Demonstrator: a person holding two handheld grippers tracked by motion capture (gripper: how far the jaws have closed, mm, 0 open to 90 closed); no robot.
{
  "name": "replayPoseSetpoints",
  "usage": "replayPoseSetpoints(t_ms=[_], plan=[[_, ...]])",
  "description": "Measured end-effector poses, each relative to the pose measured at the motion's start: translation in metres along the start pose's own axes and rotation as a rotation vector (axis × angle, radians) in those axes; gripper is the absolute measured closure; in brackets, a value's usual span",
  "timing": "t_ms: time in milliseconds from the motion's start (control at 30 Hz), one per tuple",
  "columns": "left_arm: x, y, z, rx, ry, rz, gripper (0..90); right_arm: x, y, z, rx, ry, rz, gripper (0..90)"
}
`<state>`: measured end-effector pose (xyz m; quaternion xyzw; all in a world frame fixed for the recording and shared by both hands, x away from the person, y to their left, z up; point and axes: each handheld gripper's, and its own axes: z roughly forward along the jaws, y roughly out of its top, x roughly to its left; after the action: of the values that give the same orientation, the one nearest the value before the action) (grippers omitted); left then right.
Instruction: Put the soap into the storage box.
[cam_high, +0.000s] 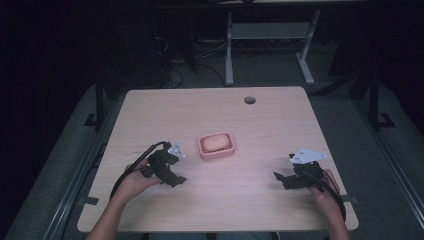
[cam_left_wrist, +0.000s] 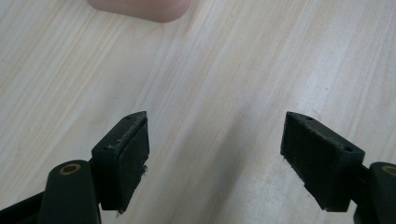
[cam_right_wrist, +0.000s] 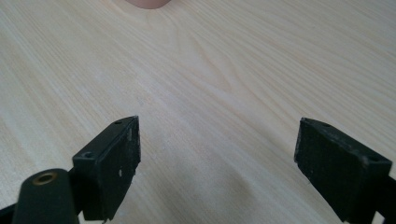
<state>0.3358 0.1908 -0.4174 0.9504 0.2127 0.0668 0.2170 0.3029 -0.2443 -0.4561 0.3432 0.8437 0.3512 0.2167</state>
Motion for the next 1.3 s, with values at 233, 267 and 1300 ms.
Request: replayPoseSetpoints(t_ms=[233, 267, 1300], plan=[[-0.004, -0.013, -0.002, -0.006, 0.005, -0.013, 23.5, 0.001, 0.0, 0.001, 0.003, -0.001, -0.001, 13.9], [-0.004, -0.015, -0.002, -0.012, 0.001, -0.016, 23.5, 0.001, 0.0, 0.001, 0.004, -0.001, -0.001, 13.9], [-0.013, -0.066, -0.018, -0.02, 0.044, -0.081, 23.5, -0.001, -0.002, 0.001, 0.017, -0.003, -0.013, 13.9]])
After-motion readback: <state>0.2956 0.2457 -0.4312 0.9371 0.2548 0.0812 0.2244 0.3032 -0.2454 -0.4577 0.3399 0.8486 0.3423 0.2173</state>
